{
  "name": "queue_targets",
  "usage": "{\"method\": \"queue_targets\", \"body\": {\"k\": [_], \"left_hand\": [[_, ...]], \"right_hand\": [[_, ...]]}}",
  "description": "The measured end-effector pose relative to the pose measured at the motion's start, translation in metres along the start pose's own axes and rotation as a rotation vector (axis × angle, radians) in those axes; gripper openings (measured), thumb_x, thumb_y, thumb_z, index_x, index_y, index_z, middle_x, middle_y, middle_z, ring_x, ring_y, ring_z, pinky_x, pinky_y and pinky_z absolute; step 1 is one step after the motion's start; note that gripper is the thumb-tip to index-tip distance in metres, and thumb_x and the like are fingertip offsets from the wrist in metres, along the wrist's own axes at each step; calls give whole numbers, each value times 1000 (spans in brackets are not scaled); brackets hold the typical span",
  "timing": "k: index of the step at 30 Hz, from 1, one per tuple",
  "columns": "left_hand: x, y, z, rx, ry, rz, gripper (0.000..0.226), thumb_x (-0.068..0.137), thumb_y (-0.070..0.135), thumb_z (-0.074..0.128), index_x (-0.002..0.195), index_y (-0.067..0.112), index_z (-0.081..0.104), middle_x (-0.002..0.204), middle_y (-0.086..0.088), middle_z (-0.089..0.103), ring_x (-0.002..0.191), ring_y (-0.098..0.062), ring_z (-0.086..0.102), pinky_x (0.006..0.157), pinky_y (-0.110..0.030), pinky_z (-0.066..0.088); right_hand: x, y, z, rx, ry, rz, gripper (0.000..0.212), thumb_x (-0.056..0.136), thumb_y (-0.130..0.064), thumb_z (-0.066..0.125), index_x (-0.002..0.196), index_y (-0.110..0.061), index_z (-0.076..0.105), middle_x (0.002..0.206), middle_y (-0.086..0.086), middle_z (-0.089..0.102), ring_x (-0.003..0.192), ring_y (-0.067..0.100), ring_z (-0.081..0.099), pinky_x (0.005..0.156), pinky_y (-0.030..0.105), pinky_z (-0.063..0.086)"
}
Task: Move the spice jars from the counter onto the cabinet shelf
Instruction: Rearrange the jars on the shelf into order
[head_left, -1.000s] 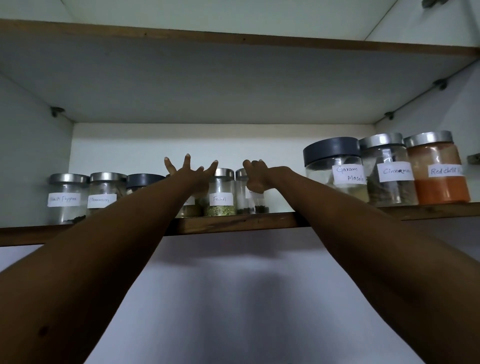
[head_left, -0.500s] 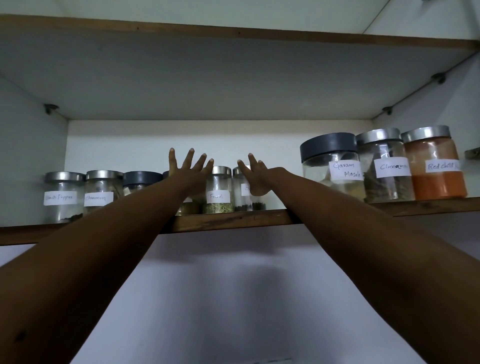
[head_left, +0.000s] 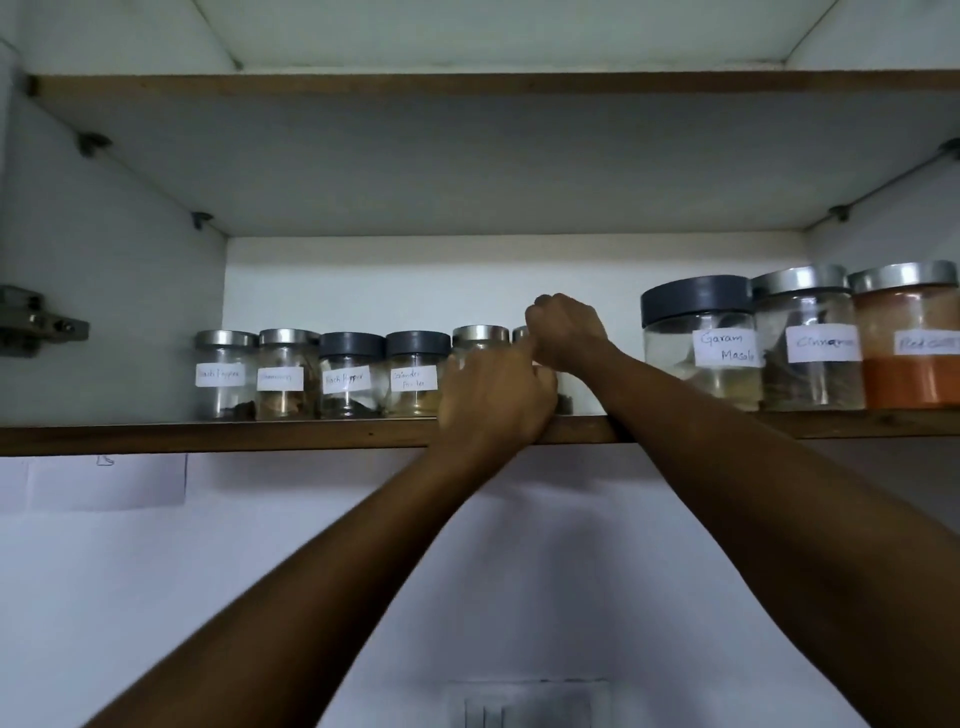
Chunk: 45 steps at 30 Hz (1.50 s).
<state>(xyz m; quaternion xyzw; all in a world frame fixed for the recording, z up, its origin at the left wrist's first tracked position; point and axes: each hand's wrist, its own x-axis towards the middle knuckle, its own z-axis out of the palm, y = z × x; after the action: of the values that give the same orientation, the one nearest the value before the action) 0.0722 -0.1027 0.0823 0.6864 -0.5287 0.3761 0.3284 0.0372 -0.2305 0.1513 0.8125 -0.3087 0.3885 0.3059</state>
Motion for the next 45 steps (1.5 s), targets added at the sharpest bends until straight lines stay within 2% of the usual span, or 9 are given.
{"method": "queue_targets", "body": {"k": [7,9,13,17,26,30,35,41,45], "left_hand": [[-5,5,3,-35,175,-35,56,84,25,42,139,18,33,119,-11,57,116,-29,46,89,-42,41],[-5,5,0,-61,175,-31,66,83,24,44,144,21,20,118,-10,55,115,-28,44,87,-42,42],[-8,6,-1,-53,133,27,77,85,26,41,148,33,-3,125,-8,50,119,-26,39,85,-40,42],[-6,5,-2,-36,48,-1,66,88,32,40,148,30,12,137,-7,44,130,-27,29,93,-41,37],[-4,3,-1,39,77,3,41,87,33,37,122,18,52,125,-4,54,125,-21,36,87,-38,44],[-6,5,-6,13,90,-4,36,90,31,41,119,18,56,124,-3,57,125,-21,36,91,-36,41],[-4,7,-6,124,4,-12,46,86,36,26,112,19,59,120,-6,60,118,-24,43,90,-39,38],[6,39,-21,226,21,32,46,91,20,44,137,19,40,131,-9,54,115,-29,52,96,-39,35],[24,93,-34,3,134,127,44,92,20,47,136,16,42,134,-8,52,119,-26,51,100,-38,34]], "right_hand": [[-9,-8,-32,81,127,-1,28,79,-3,50,56,-11,36,78,7,49,83,31,55,61,30,33],[-13,-11,-46,156,174,11,12,78,-1,50,76,-3,61,92,11,60,90,33,59,67,34,44],[-27,8,-73,35,304,5,28,79,5,47,98,3,67,100,18,66,89,37,61,71,37,46],[-50,44,-91,-202,390,-30,15,72,6,54,75,3,68,69,19,64,62,34,57,64,37,45],[-94,126,-103,-237,405,-3,26,87,-14,43,77,1,62,76,18,60,67,33,54,64,40,41],[-105,162,-111,-204,366,19,46,86,-25,28,79,0,66,77,17,63,70,33,56,67,38,41],[-108,197,-120,-28,149,-28,29,91,-23,47,96,-5,69,105,13,67,96,30,58,89,44,40],[-106,208,-115,163,-23,-126,32,94,-23,43,97,-3,68,102,14,69,89,30,61,85,44,46],[-107,209,-112,230,-31,-122,38,92,-33,44,102,-5,68,102,14,69,89,30,60,79,39,46]]}}
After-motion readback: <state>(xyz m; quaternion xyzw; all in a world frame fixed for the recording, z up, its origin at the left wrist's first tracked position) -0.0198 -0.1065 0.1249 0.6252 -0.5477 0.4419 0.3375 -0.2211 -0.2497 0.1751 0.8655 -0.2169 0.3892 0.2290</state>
